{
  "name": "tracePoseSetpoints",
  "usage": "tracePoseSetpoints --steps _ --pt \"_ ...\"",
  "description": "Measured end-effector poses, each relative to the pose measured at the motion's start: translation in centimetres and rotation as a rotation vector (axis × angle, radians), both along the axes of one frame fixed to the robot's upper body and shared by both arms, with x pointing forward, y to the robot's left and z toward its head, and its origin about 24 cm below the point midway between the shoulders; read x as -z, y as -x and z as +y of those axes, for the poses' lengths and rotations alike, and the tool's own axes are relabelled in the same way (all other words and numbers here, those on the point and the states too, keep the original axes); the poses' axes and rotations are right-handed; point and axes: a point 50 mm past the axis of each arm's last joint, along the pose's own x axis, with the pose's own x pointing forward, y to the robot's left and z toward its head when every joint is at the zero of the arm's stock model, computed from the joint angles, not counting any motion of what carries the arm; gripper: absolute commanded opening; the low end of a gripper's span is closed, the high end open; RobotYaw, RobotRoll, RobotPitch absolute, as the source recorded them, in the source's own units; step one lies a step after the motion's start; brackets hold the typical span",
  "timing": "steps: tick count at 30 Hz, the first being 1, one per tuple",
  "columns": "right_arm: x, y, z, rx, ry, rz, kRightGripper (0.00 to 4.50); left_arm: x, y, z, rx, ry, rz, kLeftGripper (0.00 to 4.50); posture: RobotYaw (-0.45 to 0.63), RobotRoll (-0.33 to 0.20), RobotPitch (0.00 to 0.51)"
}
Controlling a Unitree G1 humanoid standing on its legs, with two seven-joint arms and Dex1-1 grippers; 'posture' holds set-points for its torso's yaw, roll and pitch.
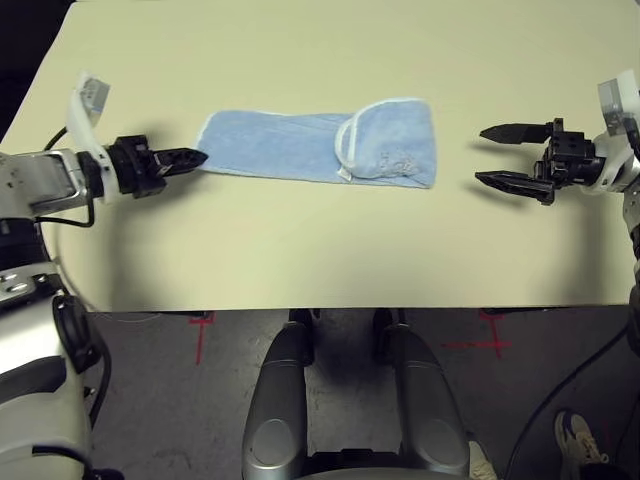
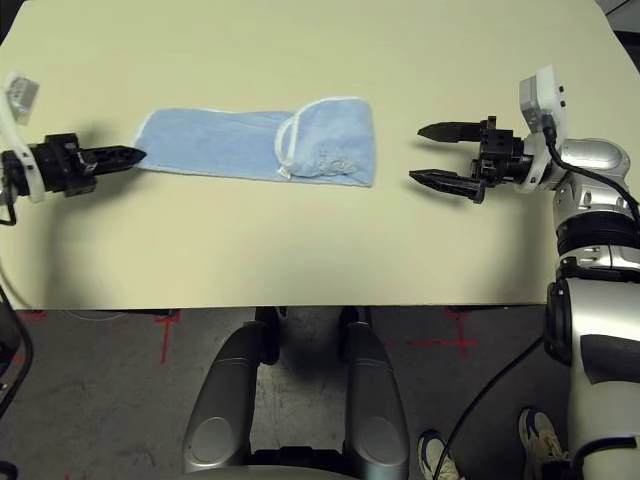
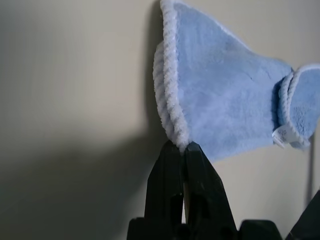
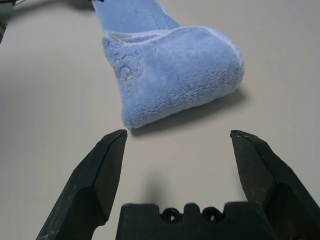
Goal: Fold the towel and set it aside.
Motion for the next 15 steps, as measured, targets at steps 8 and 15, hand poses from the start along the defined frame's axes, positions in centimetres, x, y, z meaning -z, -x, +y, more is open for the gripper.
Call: tracePoseSetpoints --steps 8,15 --pt "-0.2 -0.3 0.6 -0.016 0.004 -0.005 4.5 0.3 1.5 0.2 0.004 -0.02 -0.023 0.04 0.13 0.0 0.354" --pt "-0.1 -0.6 1.8 -0.052 0.002 -0.004 4.5 -1.1 1.0 -0.1 0.034 -0.111 -0.071 0.04 0.13 0.0 0.346"
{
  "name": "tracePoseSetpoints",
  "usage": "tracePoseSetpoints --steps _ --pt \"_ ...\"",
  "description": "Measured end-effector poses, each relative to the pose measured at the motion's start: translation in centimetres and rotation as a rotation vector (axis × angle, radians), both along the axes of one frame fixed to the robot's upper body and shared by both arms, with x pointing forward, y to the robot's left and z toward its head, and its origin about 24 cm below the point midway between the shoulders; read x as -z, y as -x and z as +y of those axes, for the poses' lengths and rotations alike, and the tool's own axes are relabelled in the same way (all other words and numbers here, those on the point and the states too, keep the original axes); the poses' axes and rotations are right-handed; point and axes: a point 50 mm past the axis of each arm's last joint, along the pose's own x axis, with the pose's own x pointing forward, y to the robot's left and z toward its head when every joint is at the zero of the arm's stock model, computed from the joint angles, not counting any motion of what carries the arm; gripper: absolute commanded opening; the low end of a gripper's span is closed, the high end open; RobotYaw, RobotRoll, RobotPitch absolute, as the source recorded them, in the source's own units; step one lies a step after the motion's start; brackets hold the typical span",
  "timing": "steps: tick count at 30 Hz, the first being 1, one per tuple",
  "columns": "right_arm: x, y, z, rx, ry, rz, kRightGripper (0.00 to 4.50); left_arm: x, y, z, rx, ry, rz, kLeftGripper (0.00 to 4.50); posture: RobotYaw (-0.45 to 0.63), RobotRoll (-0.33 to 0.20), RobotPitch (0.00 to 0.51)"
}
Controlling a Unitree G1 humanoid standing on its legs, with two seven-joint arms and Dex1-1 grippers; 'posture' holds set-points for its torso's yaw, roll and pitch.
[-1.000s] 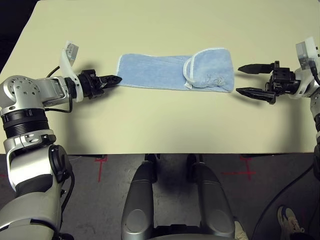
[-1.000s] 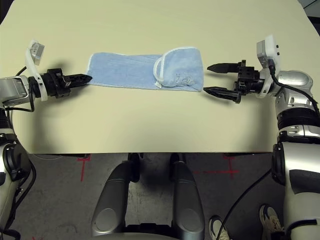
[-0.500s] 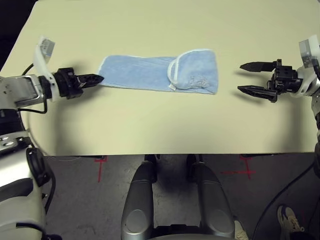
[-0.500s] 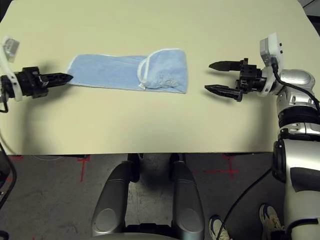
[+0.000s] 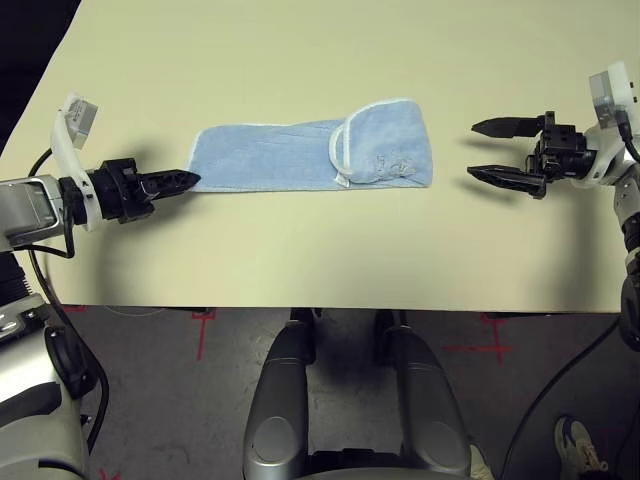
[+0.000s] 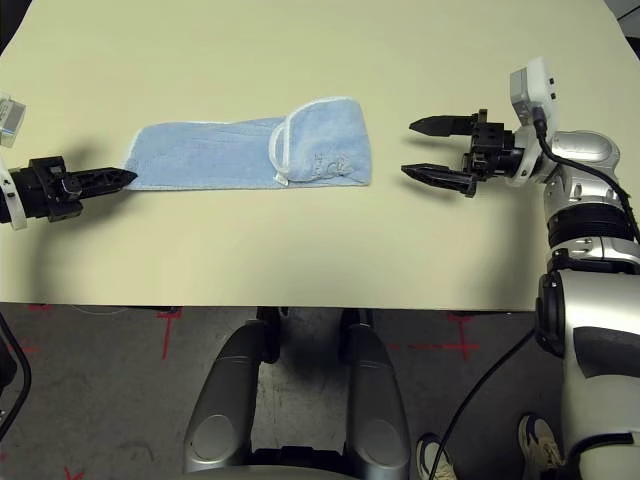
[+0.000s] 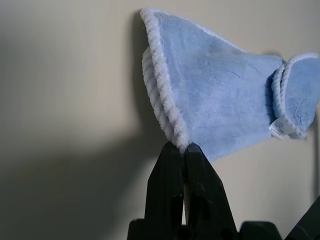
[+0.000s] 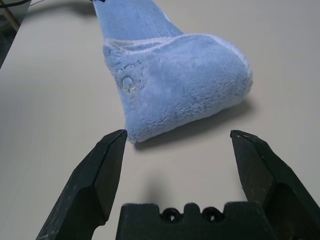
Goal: Fold the towel and set it aside.
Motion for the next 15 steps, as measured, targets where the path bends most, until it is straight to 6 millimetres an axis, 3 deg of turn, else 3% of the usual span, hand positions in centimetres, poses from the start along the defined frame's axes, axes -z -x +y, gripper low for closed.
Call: tracePoseSetpoints --steps 9,12,15 --pt "-0.3 -0.2 0.7 -0.006 0.003 -0.01 4.5 -6.1 -1.1 -2.9 0.213 0.022 -0.203 0.04 0.14 0.0 0.34" --pt "-0.3 -0.2 0.7 -0.005 0.003 -0.01 4.5 -8.0 -1.4 -5.3 0.337 0.052 -0.273 0.04 0.14 0.0 0.338" --pt "-0.4 -0.2 0.6 -0.002 0.001 -0.011 4.5 -8.6 -2.0 -8.7 0.479 0.096 -0.298 0.04 0.14 0.0 0.337"
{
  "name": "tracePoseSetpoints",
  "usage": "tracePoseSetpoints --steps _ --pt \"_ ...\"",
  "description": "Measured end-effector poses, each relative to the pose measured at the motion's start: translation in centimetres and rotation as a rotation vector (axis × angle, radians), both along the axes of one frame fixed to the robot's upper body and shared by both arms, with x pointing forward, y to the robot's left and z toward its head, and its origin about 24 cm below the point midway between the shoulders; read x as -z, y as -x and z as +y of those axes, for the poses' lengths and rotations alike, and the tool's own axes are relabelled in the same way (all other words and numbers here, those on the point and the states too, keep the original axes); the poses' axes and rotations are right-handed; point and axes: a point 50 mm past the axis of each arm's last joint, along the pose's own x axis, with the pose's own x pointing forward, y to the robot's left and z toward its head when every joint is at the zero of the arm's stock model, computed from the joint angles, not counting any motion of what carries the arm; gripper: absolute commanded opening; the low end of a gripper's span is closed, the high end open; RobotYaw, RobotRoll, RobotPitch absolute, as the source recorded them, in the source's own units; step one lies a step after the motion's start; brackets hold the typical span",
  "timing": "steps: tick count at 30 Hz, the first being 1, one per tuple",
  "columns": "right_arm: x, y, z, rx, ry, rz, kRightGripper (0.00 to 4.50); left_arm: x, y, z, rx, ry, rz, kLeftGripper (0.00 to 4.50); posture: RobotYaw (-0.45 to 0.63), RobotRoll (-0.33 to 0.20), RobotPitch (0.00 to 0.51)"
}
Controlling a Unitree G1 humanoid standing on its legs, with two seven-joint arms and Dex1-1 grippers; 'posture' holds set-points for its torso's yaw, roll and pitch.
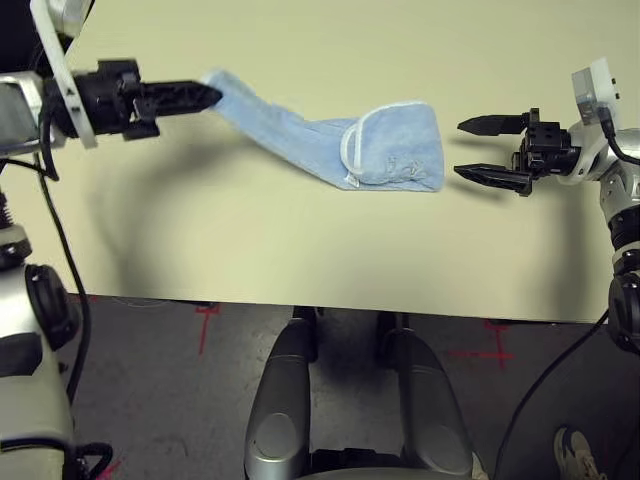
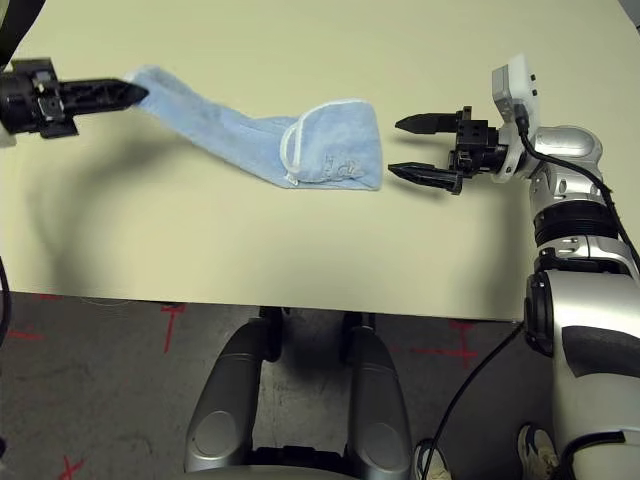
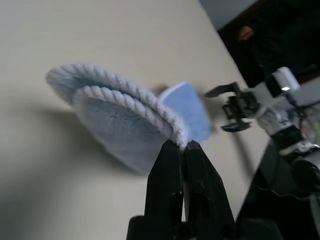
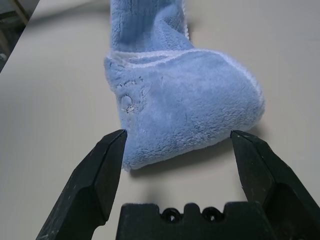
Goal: Fold the towel and set it aside.
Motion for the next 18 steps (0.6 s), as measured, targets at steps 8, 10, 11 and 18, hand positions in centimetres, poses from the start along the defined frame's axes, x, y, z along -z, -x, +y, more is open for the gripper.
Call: tracePoseSetpoints --steps 8,10,11,18 --pt "0.1 0.3 -1.2 0.035 0.023 0.018 4.5 0.2 -0.9 -6.4 0.228 0.001 -0.008 0.04 0.12 0.0 0.333" --pt "0.0 0.5 -1.9 0.054 0.035 0.018 4.5 0.1 -0.9 -7.3 0.259 0.01 -0.026 0.04 0.12 0.0 0.331" --pt "-0.2 0.6 -2.3 0.065 0.043 0.016 4.5 0.0 -1.0 -7.7 0.275 0.013 -0.029 0.04 0.12 0.0 0.331" --pt "-0.3 0.9 -2.9 0.083 0.057 0.012 4.5 -0.2 -1.5 -12.2 0.412 0.025 -0.036 0.04 0.11 0.0 0.329"
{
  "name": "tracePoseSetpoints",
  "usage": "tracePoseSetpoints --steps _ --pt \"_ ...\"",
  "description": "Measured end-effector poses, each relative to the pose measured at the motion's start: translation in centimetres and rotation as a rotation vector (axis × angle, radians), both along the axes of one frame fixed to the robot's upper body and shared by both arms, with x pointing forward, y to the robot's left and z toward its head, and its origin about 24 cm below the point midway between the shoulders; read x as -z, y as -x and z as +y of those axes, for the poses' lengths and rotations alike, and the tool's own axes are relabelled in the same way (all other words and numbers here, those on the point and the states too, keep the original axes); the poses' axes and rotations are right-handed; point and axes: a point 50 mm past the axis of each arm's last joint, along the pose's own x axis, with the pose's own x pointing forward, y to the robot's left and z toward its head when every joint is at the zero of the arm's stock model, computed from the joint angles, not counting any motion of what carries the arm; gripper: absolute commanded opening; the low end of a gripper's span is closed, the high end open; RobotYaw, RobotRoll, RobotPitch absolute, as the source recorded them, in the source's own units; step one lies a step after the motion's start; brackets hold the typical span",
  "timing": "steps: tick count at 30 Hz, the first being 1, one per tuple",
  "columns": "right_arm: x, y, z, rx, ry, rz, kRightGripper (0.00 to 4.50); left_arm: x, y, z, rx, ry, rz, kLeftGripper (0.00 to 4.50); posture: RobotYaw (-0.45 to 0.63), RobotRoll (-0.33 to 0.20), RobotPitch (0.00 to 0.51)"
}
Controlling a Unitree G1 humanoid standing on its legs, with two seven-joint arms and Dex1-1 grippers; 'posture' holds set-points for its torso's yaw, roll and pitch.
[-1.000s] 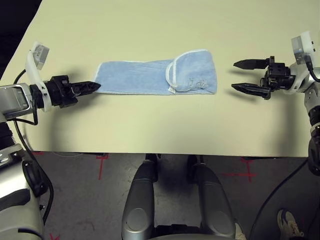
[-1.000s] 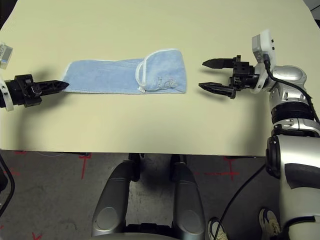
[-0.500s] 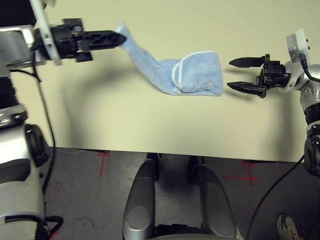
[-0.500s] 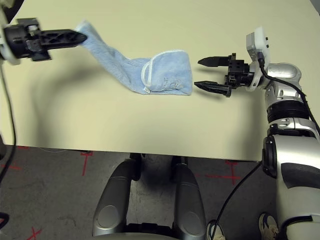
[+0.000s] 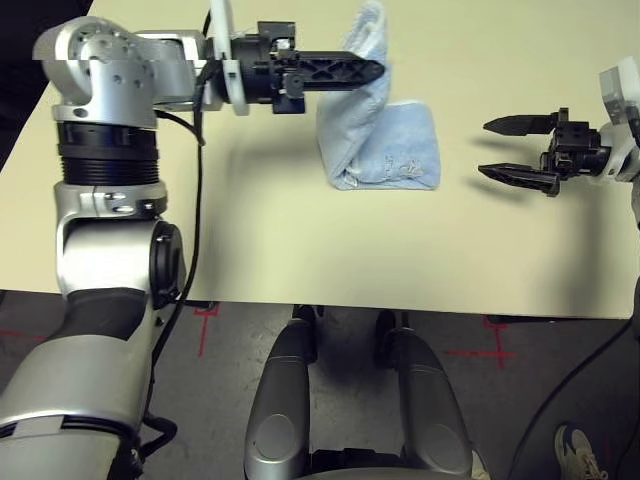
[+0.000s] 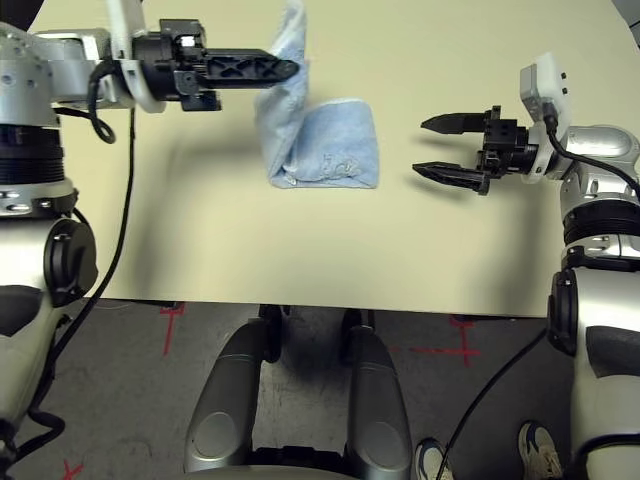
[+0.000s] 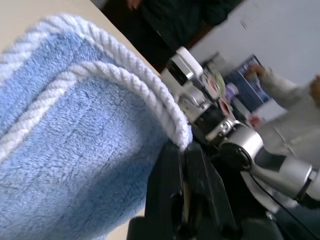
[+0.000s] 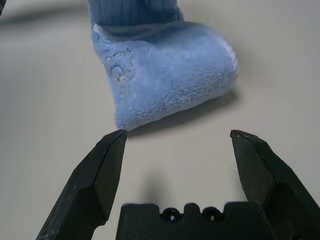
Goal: Fold the towel and set it aside.
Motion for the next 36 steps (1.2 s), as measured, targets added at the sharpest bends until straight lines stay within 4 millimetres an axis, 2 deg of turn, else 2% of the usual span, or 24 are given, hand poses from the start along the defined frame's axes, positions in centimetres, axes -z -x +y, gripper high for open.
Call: tracePoseSetpoints --steps 4,13,20,23,28,30,32,33,36 --pt "0.1 0.0 0.0 -0.001 0.001 0.0 4.5 0.5 -0.8 -0.7 -0.014 -0.018 -0.011 0.04 0.1 0.0 0.328" --pt "0.5 0.1 -0.3 0.01 0.007 0.0 4.5 5.2 -2.7 -2.3 -0.094 -0.125 0.046 0.04 0.1 0.0 0.328" --pt "0.5 0.1 -0.2 0.008 0.012 -0.005 4.5 5.8 -2.3 -4.0 -0.073 -0.127 0.056 0.04 0.1 0.0 0.329" --pt "0.4 0.1 -0.2 0.005 0.013 -0.008 4.5 5.8 -2.2 -4.5 -0.072 -0.13 0.05 0.76 0.1 0.0 0.33" --pt "0.3 0.0 0.2 -0.006 0.012 -0.01 4.5 5.9 -1.8 -4.9 -0.062 -0.123 0.029 2.65 0.09 0.0 0.332" --pt "0.3 -0.1 0.4 -0.013 0.007 -0.007 4.5 5.8 -1.7 -4.4 -0.048 -0.118 0.004 3.4 0.09 0.0 0.333" --pt "0.2 -0.2 0.7 -0.024 -0.004 -0.005 4.5 5.4 -1.8 -2.8 -0.031 -0.121 -0.084 4.22 0.08 0.0 0.337" --pt "0.2 -0.2 0.7 -0.024 -0.01 -0.002 4.5 5.3 -2.0 -2.0 -0.04 -0.13 -0.113 4.47 0.08 0.0 0.337" --pt "0.1 -0.2 0.7 -0.027 -0.033 0.009 4.5 4.6 -3.0 1.4 -0.1 -0.165 -0.241 4.47 0.07 0.0 0.338"
